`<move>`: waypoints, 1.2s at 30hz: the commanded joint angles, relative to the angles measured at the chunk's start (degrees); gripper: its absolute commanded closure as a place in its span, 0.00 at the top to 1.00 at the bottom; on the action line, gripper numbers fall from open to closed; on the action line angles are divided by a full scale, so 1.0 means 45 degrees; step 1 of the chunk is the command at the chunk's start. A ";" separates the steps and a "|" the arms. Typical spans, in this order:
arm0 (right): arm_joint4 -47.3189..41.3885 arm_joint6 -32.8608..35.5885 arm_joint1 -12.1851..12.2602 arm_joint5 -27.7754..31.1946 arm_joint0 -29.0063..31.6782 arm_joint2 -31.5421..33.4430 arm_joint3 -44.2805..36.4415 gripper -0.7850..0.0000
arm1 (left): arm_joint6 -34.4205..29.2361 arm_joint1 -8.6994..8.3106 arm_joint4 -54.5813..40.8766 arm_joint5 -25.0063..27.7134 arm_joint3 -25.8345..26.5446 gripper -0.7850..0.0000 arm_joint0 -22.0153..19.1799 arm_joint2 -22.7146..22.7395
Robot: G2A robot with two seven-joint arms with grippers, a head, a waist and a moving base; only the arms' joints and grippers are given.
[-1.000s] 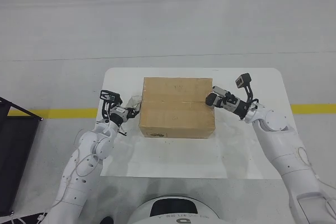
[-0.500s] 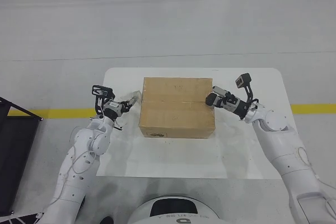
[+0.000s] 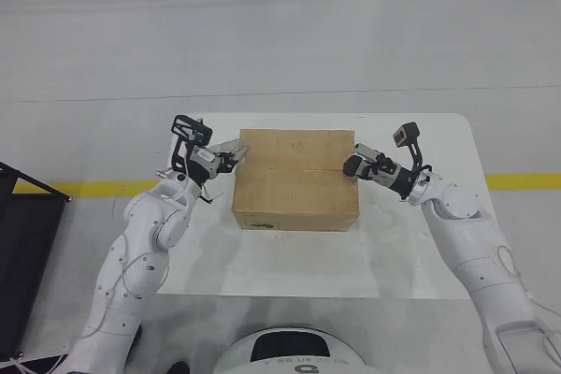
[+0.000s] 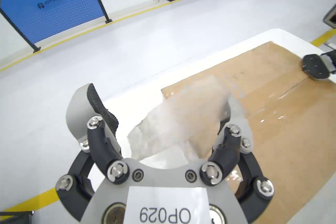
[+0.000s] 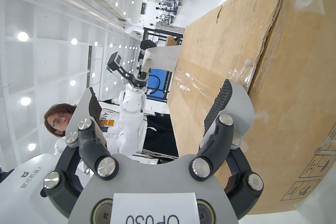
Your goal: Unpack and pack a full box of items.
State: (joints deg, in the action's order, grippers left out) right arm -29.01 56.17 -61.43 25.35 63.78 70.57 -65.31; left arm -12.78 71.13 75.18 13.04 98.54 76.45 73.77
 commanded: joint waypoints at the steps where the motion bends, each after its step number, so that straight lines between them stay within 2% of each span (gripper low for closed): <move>1: 0.0000 0.0000 0.0000 0.0000 0.0000 0.0000 0.0000 1.00 | -0.0276 0.0038 -0.0092 0.0168 0.0380 1.00 -0.0078 -0.0377; 6: 0.0000 0.0000 0.0000 0.0000 0.0000 0.0000 0.0000 1.00 | -0.0856 0.0110 -0.1062 0.0798 0.1394 1.00 -0.0064 -0.1000; 12: 0.0000 0.0000 0.0000 0.0000 0.0000 0.0000 0.0000 1.00 | -0.1701 0.0111 -0.3194 0.1381 0.2000 1.00 -0.0007 -0.0858; 16: 0.0000 0.0000 0.0000 0.0000 0.0000 0.0000 0.0000 1.00 | -0.1574 0.0056 -0.2382 0.1529 0.2024 1.00 -0.0176 -0.0764; 18: 0.0000 0.0000 0.0000 0.0000 0.0000 0.0000 0.0000 1.00 | -0.1293 0.0056 -0.2627 0.1680 0.1901 1.00 -0.0097 -0.0784; 22: 0.0000 0.0000 0.0000 0.0000 0.0000 0.0000 0.0000 1.00 | -0.0449 -0.0060 -0.2474 0.2155 0.2051 1.00 0.0178 -0.0070; 26: 0.0000 0.0000 0.0000 0.0000 0.0000 0.0000 0.0000 1.00 | 0.0625 -0.0239 -0.1870 0.2005 0.1706 1.00 0.0899 0.1324; 29: 0.0000 0.0000 0.0000 0.0000 0.0000 0.0000 0.0000 1.00 | 0.1366 -0.0325 -0.2315 0.1661 0.0797 1.00 0.1392 0.2458; 32: 0.0000 0.0000 0.0000 0.0000 0.0000 0.0000 0.0000 1.00 | 0.1856 -0.0413 -0.2801 0.1835 -0.0102 1.00 0.1720 0.3365; 36: 0.0000 0.0000 0.0000 0.0000 0.0000 0.0000 0.0000 1.00 | 0.2102 -0.0471 -0.2895 0.1932 -0.1185 1.00 0.1819 0.3784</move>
State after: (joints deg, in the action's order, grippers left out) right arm -29.01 56.17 -61.43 25.35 63.78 70.57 -65.31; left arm -3.35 69.03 61.81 21.94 94.36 84.80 90.86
